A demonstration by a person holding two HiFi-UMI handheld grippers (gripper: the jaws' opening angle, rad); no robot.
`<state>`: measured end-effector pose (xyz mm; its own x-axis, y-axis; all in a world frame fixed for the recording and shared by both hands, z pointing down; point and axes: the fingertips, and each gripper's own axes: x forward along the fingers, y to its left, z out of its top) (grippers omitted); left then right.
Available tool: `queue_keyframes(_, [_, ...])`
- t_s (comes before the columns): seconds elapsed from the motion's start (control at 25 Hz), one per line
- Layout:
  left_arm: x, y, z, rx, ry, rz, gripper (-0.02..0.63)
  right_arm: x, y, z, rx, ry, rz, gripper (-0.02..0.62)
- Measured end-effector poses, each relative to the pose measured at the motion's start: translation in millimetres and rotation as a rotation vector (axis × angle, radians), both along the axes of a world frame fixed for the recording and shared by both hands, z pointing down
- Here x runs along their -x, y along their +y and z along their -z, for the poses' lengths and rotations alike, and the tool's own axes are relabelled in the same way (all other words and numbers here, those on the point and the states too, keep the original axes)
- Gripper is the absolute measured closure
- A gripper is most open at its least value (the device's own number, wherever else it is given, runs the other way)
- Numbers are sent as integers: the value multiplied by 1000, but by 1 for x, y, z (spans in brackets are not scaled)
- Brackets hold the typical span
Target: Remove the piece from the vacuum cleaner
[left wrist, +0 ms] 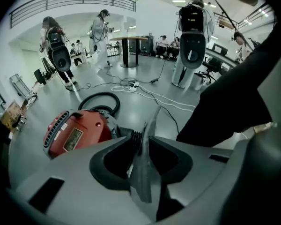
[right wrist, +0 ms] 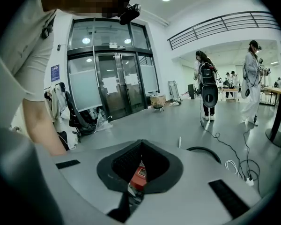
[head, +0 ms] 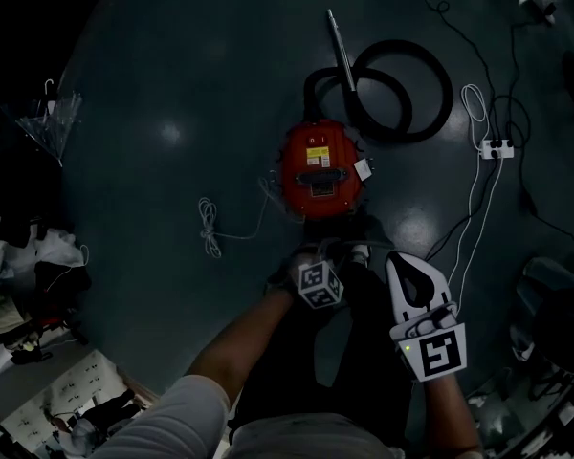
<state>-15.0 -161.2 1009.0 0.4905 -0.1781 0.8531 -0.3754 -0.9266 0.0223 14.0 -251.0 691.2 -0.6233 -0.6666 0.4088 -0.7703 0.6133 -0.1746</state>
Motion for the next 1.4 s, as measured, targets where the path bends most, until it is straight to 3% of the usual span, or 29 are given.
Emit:
queue_keyframes(0.2, [-4, 11, -52, 18, -70, -49, 505, 1, -5, -18, 7, -9, 9, 580])
queue_keyframes(0.4, [-3, 7, -77, -30, -145, -49, 505, -2, 1, -29, 21, -1, 16, 580])
queue_keyframes(0.48, [-3, 5, -79, -35, -161, -45, 548, -5, 5, -31, 30, 4, 18, 580])
queue_keyframes(0.64, [-6, 13, -82, 11, -156, -48, 577, -10, 8, -32, 35, 12, 18, 580])
queue_keyframes(1.4, [-9, 35, -78, 132, -95, -130, 578, -12, 43, -28, 49, -3, 20, 580])
